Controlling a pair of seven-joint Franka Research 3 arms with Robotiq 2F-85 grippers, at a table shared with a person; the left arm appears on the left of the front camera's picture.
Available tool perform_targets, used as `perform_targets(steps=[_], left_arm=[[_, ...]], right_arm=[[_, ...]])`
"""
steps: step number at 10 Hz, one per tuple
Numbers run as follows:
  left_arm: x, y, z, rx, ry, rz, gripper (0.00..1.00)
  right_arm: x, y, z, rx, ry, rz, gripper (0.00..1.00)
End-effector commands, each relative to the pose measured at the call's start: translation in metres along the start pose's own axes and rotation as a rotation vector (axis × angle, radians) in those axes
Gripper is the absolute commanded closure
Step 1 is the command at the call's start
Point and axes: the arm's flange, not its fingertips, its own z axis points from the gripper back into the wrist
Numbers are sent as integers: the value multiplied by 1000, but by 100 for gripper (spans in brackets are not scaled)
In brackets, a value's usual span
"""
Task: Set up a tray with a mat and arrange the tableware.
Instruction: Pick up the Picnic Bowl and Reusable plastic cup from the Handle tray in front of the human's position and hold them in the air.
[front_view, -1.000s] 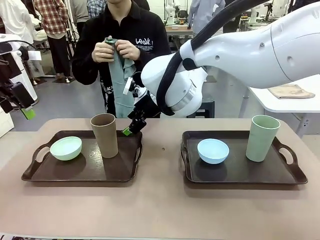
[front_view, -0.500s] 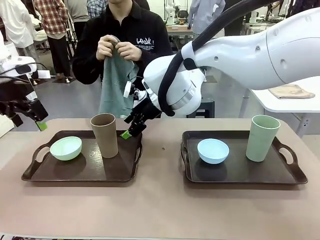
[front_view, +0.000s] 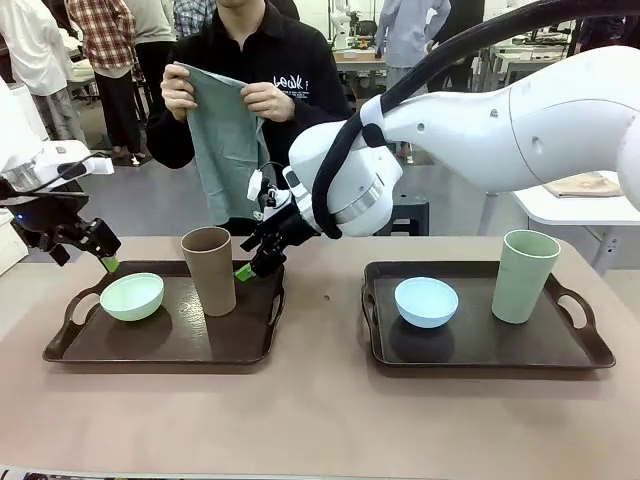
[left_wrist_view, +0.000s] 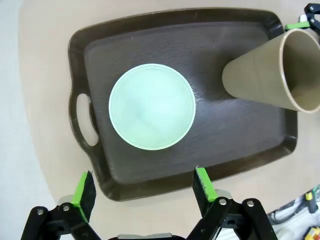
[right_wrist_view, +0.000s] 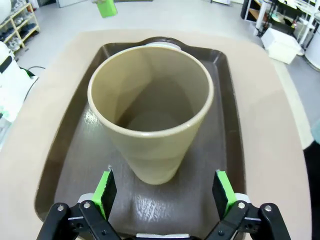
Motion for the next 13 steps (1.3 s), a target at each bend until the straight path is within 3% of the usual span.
perform_targets(steps=[1,2,3,4,13], left_arm=[[4,-3,-6,-21,31,11,0],[0,0,0,0,0,0,0],[0,0,0,0,0,0,0],[0,0,0,0,0,0,0],[16,4,-58,-15,76,38,0]], right_arm=[[5,1,0,25,-5,-53,0],[7,9,14,-10,81,-151,0],[1,1,-3,15,-3,-12,0],[2,2,0,9,12,-61,0],[2,-28,-60,137,27,-23,0]])
